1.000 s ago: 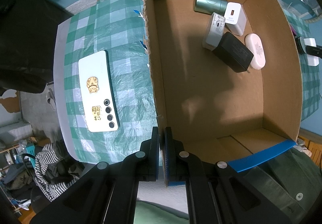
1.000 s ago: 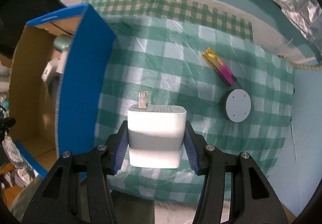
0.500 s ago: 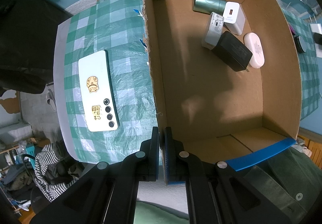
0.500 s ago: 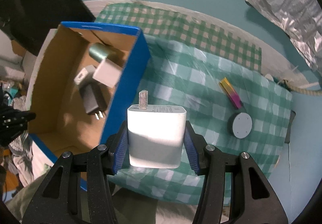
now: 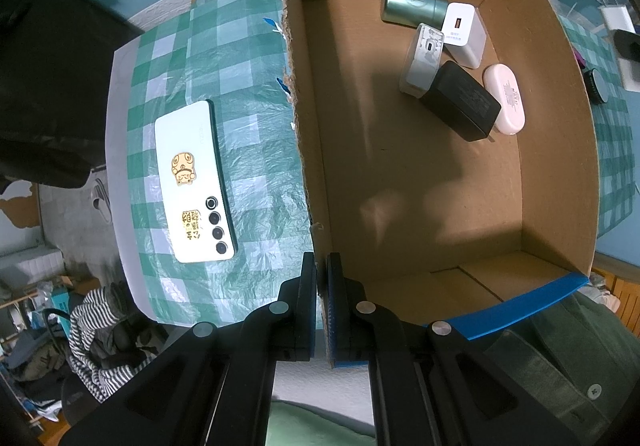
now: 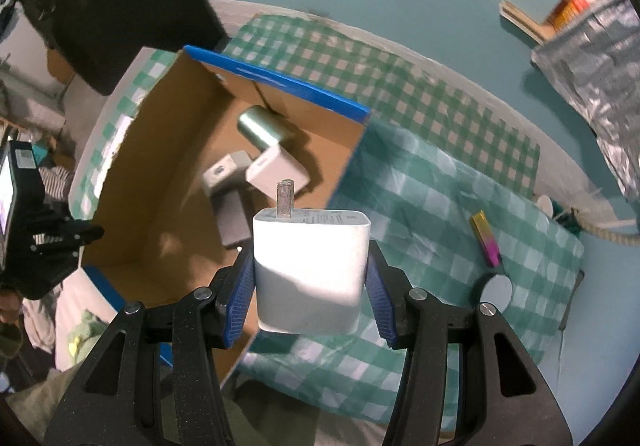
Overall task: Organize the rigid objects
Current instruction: 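Carry the white charger with the right gripper into the box and release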
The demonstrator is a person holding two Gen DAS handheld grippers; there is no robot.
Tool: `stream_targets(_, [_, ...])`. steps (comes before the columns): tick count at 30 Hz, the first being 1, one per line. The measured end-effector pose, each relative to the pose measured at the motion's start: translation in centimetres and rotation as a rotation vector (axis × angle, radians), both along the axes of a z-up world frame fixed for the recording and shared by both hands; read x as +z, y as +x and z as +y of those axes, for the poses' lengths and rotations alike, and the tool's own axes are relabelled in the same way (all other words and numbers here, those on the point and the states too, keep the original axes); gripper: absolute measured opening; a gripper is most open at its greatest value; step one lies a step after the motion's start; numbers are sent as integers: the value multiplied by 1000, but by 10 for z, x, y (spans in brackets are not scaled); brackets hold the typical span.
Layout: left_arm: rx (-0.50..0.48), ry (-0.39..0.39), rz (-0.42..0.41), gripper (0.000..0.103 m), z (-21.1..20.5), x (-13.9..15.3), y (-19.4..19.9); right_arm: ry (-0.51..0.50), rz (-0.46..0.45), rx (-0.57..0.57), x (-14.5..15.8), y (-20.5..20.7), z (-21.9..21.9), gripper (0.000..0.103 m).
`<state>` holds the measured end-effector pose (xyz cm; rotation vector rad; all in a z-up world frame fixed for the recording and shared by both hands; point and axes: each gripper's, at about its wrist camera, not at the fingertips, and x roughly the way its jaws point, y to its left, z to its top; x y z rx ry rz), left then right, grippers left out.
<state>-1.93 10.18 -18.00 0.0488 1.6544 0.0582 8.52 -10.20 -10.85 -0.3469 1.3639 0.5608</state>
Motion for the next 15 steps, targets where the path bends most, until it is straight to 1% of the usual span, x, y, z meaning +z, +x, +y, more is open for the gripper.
stream_targets(5, [0, 0, 0, 5, 0, 0, -1, -8, 12, 52, -8, -3, 20, 52])
stream_targets(15, [1, -2, -1, 5, -1, 0, -1, -46, 59, 149, -38, -16, 46, 52])
